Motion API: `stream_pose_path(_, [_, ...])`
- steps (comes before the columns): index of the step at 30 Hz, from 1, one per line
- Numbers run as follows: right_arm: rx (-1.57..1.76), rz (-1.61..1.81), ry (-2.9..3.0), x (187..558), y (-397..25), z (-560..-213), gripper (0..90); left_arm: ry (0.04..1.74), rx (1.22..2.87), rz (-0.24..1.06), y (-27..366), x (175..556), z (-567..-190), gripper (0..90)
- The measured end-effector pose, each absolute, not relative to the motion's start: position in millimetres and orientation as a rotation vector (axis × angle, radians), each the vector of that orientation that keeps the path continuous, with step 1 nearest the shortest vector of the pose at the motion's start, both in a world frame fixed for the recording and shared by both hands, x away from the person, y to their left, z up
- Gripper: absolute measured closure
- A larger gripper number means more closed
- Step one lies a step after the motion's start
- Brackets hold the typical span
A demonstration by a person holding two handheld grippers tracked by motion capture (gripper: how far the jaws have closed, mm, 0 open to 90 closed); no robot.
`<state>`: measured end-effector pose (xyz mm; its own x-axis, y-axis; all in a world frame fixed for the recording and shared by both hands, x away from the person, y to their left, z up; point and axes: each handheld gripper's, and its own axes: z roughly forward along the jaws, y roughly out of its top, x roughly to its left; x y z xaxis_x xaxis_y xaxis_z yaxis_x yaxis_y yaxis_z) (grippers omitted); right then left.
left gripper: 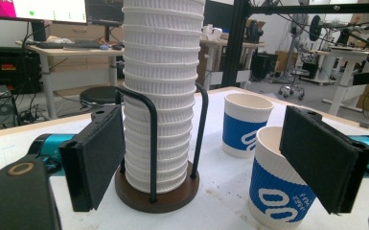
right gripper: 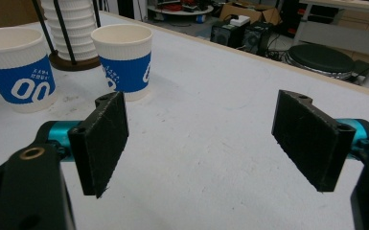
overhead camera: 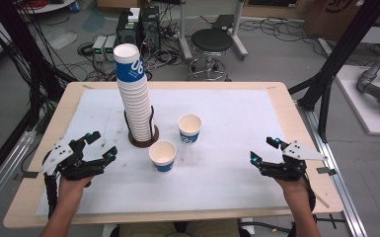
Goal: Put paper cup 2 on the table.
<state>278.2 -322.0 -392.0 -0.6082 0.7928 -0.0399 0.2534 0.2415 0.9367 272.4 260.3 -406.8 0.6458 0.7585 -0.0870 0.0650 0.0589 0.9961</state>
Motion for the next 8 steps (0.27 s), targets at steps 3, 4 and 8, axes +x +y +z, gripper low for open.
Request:
stream_pose_path(3, [0.955, 1.366, 1.995, 278.2, -322.1, -391.5, 20.7, 0.739, 1.434, 0.607, 260.7, 272.5, -406.6, 16.0])
stream_pose_path(4, [0.954, 1.366, 1.997, 278.2, -322.0, -391.5, 20.7, 0.741, 1.434, 0.608, 260.8, 272.6, -406.6, 16.1])
stream_pose_path(8, [0.954, 1.366, 1.997, 278.9, -322.9, -392.0, 20.7, 0.744, 1.433, 0.609, 260.8, 272.4, -406.8, 16.0])
